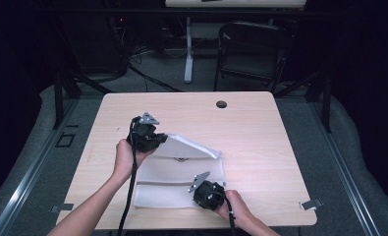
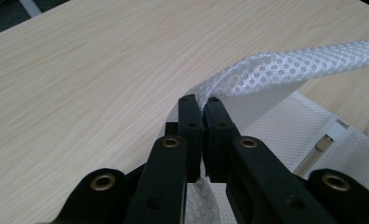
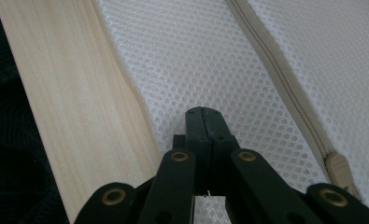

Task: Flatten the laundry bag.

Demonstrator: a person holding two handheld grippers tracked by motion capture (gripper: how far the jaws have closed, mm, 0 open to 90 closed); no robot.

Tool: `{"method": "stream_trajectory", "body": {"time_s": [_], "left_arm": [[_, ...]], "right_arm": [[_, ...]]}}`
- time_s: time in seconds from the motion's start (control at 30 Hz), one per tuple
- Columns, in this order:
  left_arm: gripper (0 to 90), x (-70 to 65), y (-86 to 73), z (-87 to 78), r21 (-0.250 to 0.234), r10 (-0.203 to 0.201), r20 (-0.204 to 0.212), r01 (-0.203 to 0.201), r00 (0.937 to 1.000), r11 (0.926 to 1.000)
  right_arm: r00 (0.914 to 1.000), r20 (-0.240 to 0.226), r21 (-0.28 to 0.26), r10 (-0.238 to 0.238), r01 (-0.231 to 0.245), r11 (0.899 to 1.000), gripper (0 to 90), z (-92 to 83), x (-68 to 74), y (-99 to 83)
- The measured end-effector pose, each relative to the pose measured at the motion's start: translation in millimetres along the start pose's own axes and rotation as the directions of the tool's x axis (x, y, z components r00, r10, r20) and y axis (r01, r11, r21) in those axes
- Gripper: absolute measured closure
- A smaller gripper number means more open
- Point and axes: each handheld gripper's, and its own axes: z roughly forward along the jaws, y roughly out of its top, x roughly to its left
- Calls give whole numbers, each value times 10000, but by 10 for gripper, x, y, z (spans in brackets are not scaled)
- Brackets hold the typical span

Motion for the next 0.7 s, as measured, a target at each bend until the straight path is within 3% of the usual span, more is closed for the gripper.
{"method": "stream_trajectory", "body": {"time_s": [0.1, 0.13, 0.57, 0.7], "left_arm": [[879, 25, 39, 18, -35, -97, -131, 96, 9999, 9999], [879, 35, 52, 20, -16, -76, -120, 76, 9999, 10000], [879, 149, 216, 133, 49, -216, -631, 219, 9978, 9997], [879, 166, 238, 161, 163, -166, -868, 181, 9961, 9997]], "right_arm": [[10000, -60, -4, -39, 39, 10000, 900, -1, 7, -8], [9996, -74, 169, -260, 261, 9995, 900, -11, 12, -3], [9973, -564, 135, -469, 477, 9988, 900, -25, 67, -32], [9939, -902, 98, -641, 652, 9978, 900, -24, 69, -36]]}}
